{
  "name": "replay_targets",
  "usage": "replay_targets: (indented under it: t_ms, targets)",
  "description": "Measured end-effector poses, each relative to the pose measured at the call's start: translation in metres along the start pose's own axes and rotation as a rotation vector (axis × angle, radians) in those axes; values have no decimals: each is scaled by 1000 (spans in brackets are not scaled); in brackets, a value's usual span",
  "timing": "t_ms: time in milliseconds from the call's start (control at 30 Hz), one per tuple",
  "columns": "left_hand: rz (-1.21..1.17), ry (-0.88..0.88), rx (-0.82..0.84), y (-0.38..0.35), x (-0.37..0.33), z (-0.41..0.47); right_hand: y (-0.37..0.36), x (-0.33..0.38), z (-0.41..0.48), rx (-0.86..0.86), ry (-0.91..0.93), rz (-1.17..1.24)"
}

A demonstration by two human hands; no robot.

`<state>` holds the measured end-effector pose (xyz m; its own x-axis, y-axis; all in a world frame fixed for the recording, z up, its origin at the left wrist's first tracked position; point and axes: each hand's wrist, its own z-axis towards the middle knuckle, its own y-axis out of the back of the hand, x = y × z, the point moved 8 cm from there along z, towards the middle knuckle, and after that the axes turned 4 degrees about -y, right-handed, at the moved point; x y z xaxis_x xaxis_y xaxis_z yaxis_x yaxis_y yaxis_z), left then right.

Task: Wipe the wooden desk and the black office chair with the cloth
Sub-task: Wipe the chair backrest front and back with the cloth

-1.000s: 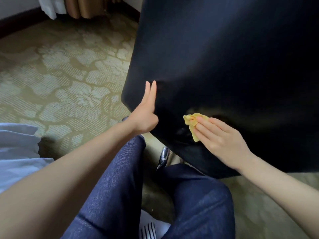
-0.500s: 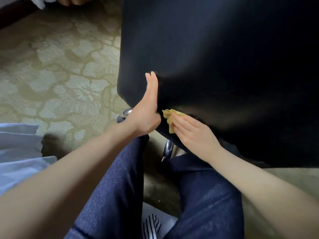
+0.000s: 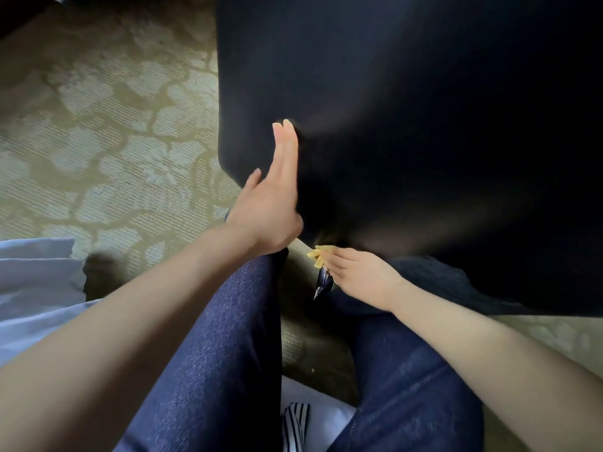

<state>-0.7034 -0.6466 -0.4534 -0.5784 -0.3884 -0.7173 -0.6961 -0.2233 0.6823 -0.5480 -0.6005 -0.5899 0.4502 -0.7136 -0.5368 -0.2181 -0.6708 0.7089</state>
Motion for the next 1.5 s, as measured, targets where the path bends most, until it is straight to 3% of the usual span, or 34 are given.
replay_targets:
  t_ms: [100, 267, 400, 667, 800, 1000, 1300, 1433, 1500]
  targets:
    - [3, 54, 9, 4, -2, -2, 14, -18, -25, -41, -130, 122]
    - [-105, 119, -19, 8, -5, -10, 52, -53, -90, -199, -258, -59]
    - [-101, 10, -64, 2, -34, -26, 102, -89, -139, -312, -391, -91]
    - [745, -508, -128, -44, -75, -57, 187, -136, -183, -593, -601, -245]
    - [956, -458, -81, -52, -63, -46, 170, -126, -173, -606, -614, -238]
    - [1055, -355, -29, -58, -54, -30, 91, -81, -136, -400, -492, -96]
    - [959, -337, -28, -68, -49, -23, 10, -16, -63, -186, -369, 137]
    - [917, -344, -12, -66, -46, -22, -34, 28, -41, 174, -171, 123]
    - [919, -342, -7, -65, -46, -22, -45, 32, -39, 216, -111, 130]
